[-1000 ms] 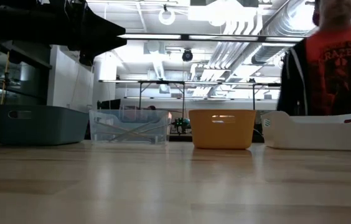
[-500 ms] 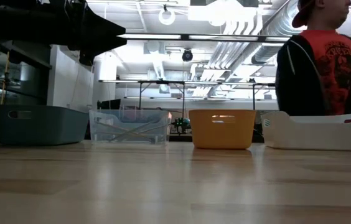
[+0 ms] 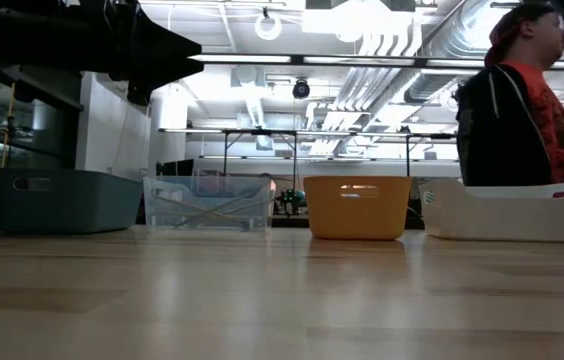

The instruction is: Sort silverware by color (type)

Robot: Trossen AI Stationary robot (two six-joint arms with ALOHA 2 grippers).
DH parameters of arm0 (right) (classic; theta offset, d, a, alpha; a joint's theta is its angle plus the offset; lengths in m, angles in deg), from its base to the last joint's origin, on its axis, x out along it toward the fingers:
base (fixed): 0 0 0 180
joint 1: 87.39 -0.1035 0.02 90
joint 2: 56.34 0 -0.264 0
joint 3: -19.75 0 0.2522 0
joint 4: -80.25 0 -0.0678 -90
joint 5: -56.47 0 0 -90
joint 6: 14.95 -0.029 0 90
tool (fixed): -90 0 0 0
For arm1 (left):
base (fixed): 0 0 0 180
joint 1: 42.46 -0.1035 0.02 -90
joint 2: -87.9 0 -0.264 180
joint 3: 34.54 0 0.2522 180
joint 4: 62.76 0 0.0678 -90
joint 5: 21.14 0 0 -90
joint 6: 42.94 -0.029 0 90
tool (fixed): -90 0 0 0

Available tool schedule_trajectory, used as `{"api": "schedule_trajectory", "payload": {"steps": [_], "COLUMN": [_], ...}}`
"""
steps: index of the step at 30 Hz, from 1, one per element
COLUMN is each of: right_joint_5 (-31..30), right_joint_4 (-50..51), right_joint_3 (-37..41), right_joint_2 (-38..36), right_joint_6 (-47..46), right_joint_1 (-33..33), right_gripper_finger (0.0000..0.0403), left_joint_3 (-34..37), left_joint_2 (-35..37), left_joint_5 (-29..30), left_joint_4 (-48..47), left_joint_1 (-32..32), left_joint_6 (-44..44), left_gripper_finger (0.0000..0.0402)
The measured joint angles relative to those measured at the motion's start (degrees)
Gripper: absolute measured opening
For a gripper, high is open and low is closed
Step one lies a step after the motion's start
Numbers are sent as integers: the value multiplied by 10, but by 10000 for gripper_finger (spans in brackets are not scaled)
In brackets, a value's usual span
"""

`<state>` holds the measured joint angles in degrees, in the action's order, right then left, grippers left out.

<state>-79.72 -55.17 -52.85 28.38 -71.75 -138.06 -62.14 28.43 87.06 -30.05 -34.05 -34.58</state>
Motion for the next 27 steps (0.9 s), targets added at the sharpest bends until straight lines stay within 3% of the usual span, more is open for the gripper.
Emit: {"api": "schedule_trajectory", "payload": {"steps": [7, 13, 17, 21, 27], "right_joint_5": [27, 182, 322, 445, 528], "right_joint_4": [-470, -860, -960, -982, -1000], "right_joint_3": [254, 394, 419, 410, 403], "right_joint_2": [-93, -82, -70, -70, -70], "right_joint_6": [239, 439, 533, 610, 689], "right_joint_1": [78, 219, 319, 394, 447], "right_gripper_finger": [1, 1, 1, 0, 0], "left_joint_3": [0, 0, -1, -1, -1], "left_joint_2": [0, 0, 0, 0, 0], "left_joint_5": [0, 0, 1, 1, 1], "left_joint_4": [0, 2, 2, 2, 1], "left_joint_1": [0, -6, -10, -10, -10], "left_joint_6": [0, 0, 0, 0, -14], "left_gripper_finger": [145, 145, 145, 145, 145]}}
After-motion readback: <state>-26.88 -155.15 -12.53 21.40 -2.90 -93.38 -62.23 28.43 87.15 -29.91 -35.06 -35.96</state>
